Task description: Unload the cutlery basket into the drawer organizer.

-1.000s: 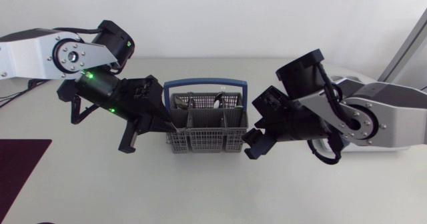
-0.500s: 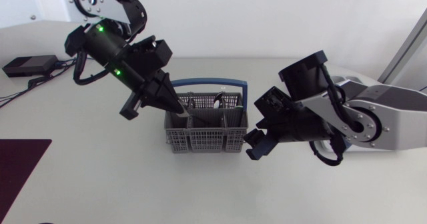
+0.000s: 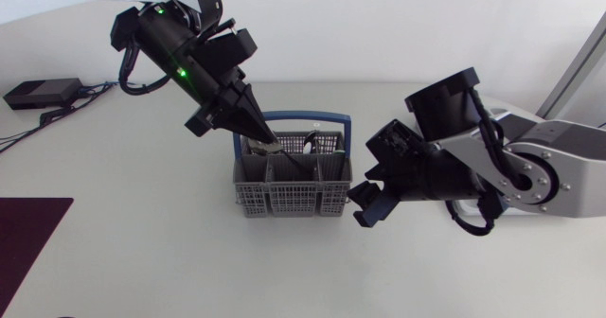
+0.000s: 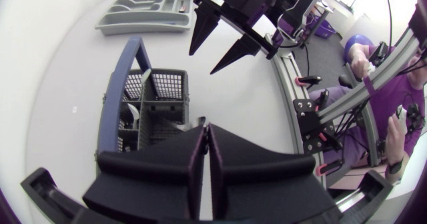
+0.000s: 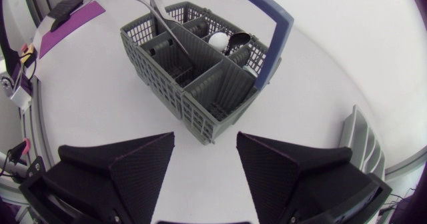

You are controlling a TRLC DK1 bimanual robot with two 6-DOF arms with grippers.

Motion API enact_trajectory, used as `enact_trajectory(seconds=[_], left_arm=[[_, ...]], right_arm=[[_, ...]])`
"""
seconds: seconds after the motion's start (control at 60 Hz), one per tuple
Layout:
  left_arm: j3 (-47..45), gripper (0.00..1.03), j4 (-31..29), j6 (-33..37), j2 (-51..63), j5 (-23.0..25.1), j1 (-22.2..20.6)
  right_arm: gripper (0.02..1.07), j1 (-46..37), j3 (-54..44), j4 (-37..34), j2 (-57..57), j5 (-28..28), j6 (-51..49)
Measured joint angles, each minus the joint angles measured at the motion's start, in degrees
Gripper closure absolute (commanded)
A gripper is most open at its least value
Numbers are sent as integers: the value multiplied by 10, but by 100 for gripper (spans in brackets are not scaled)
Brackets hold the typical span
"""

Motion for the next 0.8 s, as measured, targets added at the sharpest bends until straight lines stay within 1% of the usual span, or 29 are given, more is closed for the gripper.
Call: enact_trajectory(seconds=[0.25, 0.333, 0.55, 0.733, 0.8], left_arm=[[0, 100, -7, -23, -18, 15, -7], [0, 100, -7, -30, -36, 17, -10], [3, 100, -9, -42, -79, 17, -11], [3, 100, -11, -55, -110, 17, -32], [3, 100, -12, -59, -118, 17, -41]], right_arm=[[38, 5, 7, 6, -19, -22, -9], [38, 11, 20, 7, -21, -33, -16], [38, 39, 56, 21, -21, -40, -31], [38, 60, 62, 38, -21, -47, -53], [39, 66, 60, 59, -21, -58, -65]])
